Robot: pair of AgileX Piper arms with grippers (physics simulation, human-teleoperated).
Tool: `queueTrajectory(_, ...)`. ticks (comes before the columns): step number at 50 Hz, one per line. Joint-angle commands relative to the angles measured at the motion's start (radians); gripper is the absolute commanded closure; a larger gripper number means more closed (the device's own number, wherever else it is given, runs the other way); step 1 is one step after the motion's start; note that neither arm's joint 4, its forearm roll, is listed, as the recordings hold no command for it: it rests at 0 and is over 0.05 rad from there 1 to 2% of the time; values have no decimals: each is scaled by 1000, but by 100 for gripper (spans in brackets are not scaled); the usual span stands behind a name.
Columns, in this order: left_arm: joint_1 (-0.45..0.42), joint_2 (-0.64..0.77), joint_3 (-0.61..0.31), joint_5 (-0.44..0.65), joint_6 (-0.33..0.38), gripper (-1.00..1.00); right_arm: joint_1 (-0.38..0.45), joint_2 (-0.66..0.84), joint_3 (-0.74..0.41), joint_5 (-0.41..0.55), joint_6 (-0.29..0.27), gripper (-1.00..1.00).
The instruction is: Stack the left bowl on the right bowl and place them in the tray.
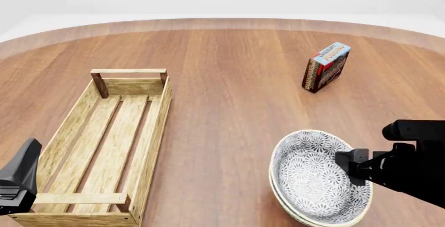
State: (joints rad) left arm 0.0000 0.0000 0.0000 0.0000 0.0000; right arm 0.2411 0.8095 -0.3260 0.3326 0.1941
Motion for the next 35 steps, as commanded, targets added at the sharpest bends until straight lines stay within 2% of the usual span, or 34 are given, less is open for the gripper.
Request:
queueTrajectory(1,0,0,0,0,0,-100,1,-2,-7,9,-2,-100)
queueTrajectory(15,0,0,0,0,0,-100,5,15,-98,143,-48,-100)
queueTrajectory(25,0,0,0,0,0,-100,-69,92,-203,241,-143,-100)
queueTrajectory(28,0,0,0,0,0,-100,-73,97,-214,262,-151,-100)
queueTrajectory(35,0,0,0,0,0,-100,-75,148,-165,216,-149,-100)
